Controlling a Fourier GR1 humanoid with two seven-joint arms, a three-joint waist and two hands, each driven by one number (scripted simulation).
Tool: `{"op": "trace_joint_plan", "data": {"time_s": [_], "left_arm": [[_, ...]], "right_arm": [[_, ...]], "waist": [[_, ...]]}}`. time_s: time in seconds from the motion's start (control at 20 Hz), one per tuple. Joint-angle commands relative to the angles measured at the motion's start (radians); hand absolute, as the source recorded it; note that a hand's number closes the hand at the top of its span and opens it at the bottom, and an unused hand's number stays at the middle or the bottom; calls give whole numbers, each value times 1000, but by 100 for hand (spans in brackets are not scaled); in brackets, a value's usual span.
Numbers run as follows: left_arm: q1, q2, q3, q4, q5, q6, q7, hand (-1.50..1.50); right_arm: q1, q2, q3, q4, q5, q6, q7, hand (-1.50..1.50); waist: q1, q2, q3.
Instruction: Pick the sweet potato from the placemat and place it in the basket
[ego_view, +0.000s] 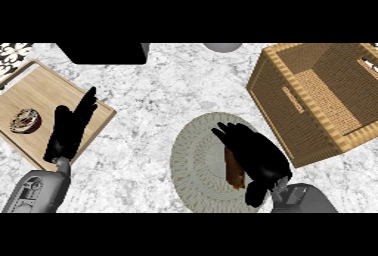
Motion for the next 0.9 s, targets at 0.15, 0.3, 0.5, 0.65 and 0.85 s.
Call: {"op": "trace_joint_plan", "data": {"time_s": [0.15, 0.3, 0.5, 0.65, 0.85], "left_arm": [[-36, -20, 63, 74, -30, -57, -40, 0], [19, -27, 57, -40, -26, -61, 1, 0], [-28, -53, 72, 27, -77, -43, -8, 0], [40, -27, 90, -71, -46, -89, 29, 0], [41, -49, 111, -8, -77, -99, -45, 0]], "right_arm": [[45, 32, -1, 62, 87, -54, -80, -150], [-48, 87, -44, 201, 95, -46, -84, -150], [26, 107, -19, 134, 131, -19, -38, -150], [26, 86, -41, 227, 136, -64, -122, -150], [46, 120, -48, 139, 150, -7, -81, -150]], "waist": [[-3, 0, 0], [3, 0, 0], [-3, 0, 0], [1, 0, 0], [-2, 0, 0]]}}
